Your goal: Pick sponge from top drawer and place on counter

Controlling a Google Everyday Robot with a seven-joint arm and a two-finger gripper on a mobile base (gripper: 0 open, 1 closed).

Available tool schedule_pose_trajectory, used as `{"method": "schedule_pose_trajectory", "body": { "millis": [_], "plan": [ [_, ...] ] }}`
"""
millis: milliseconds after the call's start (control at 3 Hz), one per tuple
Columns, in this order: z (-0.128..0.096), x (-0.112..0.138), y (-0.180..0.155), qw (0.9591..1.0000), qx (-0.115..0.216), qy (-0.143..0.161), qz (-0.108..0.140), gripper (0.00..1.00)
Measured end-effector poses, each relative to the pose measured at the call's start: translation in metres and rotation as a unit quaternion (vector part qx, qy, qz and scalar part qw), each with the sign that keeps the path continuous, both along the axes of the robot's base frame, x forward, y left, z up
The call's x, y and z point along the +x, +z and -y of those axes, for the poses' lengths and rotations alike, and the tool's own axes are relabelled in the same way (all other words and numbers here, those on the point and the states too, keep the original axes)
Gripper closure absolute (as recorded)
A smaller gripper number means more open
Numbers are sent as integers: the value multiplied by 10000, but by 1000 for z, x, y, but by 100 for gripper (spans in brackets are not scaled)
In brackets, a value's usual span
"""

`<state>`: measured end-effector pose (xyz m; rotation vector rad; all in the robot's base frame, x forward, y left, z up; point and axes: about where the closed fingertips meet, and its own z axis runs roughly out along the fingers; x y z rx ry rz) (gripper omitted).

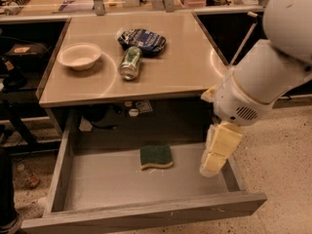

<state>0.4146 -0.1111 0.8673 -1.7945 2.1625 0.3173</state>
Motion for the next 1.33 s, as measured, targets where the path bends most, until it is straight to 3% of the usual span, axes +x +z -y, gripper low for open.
{"method": "schedule_pose_trajectory", "body": {
  "millis": [667, 1333],
  "plan": [
    [-7, -5, -16, 10000, -59, 13, -38, 0],
    [-37, 31, -83, 9997, -237, 5, 113, 0]
  ]
}}
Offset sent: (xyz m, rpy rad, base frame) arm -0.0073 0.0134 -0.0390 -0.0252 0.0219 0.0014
